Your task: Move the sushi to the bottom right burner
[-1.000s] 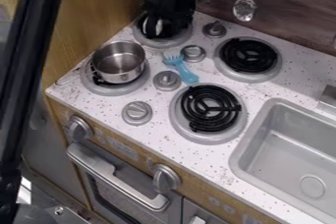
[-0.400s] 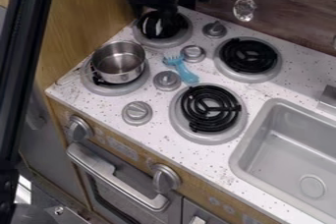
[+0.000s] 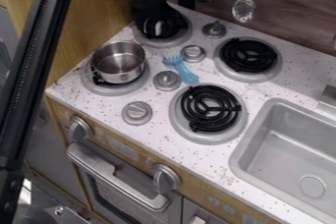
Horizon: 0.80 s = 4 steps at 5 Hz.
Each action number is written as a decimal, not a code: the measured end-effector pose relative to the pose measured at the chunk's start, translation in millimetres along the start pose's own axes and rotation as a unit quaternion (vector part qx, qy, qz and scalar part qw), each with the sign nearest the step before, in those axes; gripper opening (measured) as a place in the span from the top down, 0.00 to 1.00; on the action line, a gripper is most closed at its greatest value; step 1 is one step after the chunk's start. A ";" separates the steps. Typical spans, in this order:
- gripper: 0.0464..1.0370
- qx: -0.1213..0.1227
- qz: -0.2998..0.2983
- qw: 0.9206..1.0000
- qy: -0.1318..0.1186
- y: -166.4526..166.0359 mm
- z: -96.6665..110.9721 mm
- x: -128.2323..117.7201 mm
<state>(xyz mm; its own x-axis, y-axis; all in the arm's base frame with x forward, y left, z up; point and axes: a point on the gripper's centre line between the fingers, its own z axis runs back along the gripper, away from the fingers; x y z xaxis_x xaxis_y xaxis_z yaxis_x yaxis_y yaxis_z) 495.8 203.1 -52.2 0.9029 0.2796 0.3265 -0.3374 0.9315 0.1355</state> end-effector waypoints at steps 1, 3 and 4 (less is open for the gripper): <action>0.07 -0.001 0.001 1.000 0.003 -1.6 -6.6 6.3; 0.43 0.002 -0.027 1.000 0.007 -10.4 9.8 -23.6; 0.44 -0.003 -0.036 0.999 -0.007 -23.2 50.6 -37.7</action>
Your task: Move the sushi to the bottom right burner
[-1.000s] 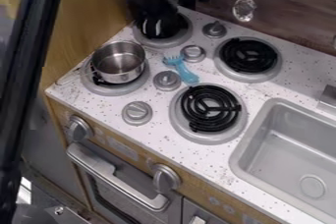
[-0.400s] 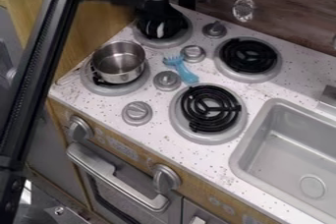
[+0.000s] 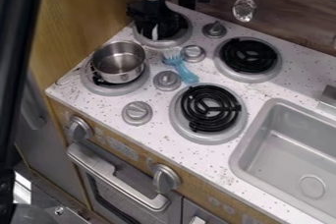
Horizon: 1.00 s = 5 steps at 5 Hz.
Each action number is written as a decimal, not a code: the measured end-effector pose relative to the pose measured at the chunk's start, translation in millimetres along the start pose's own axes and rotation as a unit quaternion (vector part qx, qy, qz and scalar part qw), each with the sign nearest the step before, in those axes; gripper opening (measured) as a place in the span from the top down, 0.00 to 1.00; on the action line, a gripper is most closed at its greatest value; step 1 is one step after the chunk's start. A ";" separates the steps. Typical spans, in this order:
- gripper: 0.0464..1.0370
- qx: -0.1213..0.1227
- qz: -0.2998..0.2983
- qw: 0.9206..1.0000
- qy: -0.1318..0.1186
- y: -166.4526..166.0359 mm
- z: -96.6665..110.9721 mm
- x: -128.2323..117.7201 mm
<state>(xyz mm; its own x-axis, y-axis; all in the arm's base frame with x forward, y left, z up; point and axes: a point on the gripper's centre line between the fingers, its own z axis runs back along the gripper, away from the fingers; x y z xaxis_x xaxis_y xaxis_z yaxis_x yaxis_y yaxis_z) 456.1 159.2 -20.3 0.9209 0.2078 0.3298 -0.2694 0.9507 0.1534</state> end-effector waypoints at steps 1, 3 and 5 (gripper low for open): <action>0.44 -0.028 -0.041 0.999 0.006 -50.6 32.4 -28.2; 0.44 -0.069 -0.107 0.991 0.051 -126.3 26.3 -69.7; 0.44 -0.074 -0.110 0.985 0.111 -148.0 21.8 -103.1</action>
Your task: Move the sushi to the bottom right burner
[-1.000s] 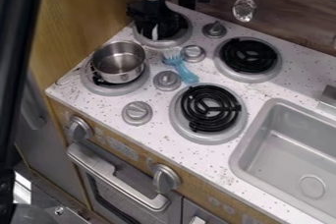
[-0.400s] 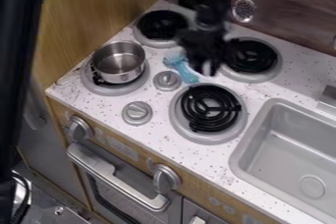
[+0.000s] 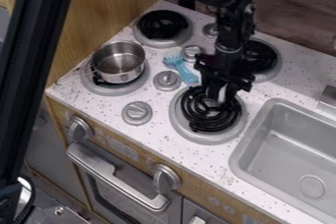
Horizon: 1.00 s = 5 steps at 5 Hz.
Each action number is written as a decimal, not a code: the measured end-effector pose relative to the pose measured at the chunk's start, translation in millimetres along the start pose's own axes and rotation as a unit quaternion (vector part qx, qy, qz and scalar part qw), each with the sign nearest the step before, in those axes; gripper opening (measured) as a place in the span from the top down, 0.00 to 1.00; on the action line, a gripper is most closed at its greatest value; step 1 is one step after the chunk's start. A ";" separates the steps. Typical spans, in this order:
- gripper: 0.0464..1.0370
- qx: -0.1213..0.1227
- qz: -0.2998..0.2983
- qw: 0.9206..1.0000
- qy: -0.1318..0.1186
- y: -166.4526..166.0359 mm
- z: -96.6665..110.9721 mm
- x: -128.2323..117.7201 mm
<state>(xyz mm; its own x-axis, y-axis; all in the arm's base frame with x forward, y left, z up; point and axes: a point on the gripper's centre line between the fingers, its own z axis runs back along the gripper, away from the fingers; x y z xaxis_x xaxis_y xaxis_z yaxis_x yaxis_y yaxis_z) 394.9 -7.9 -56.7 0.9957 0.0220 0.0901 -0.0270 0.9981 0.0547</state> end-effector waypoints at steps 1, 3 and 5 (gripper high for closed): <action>0.38 -0.003 0.004 1.000 0.007 -1.5 0.1 -2.3; 0.04 0.007 0.018 0.999 0.029 6.1 18.2 -18.4; 0.04 0.005 0.037 0.999 0.006 3.1 85.7 -56.7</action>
